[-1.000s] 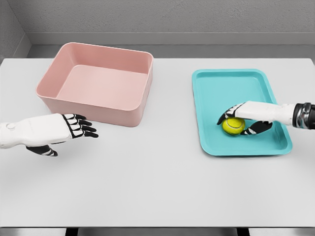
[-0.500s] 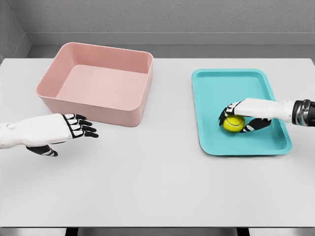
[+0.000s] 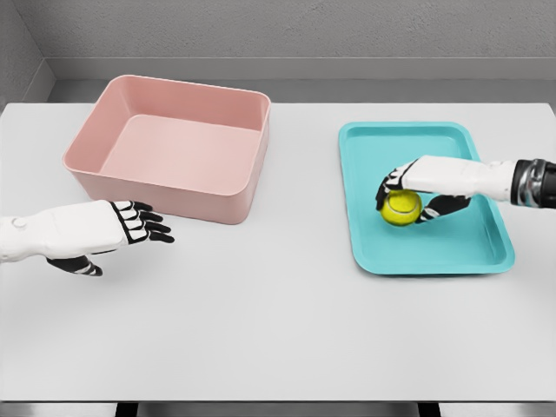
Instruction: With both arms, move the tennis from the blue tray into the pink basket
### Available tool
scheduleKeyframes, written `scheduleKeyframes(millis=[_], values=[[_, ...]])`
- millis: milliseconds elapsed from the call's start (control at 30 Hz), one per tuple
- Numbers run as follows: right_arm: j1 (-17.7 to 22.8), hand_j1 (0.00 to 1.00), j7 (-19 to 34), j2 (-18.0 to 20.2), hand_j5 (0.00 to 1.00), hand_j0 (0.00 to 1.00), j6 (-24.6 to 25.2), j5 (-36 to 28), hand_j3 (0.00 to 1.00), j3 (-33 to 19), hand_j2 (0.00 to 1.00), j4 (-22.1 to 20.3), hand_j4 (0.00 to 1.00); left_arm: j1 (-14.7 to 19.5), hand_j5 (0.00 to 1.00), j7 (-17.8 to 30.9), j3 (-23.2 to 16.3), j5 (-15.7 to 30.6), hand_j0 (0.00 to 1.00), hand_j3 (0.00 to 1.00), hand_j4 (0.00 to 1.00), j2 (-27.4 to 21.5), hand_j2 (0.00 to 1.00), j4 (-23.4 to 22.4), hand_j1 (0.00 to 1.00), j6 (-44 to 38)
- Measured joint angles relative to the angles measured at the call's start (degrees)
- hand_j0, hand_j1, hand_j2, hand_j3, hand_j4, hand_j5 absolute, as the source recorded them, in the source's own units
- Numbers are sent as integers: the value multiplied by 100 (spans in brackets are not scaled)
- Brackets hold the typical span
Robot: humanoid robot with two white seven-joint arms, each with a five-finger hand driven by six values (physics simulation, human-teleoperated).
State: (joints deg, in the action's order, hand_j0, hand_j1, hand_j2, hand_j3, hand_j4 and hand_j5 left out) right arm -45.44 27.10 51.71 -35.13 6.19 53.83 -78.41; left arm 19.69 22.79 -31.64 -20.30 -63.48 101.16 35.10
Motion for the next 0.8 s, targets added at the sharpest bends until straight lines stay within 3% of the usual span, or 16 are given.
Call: scheduleKeyframes(millis=[300,800], values=[[-79,59,-2,-48,59,59,0,-7,59,0,59,-287,59,0,100,0,1,0,100,100,100,1,100,3,100,0],[-202,57,23,-476,57,57,-2,-3,57,12,57,-705,57,9,100,0,1,-1,100,100,100,1,100,1,100,0]])
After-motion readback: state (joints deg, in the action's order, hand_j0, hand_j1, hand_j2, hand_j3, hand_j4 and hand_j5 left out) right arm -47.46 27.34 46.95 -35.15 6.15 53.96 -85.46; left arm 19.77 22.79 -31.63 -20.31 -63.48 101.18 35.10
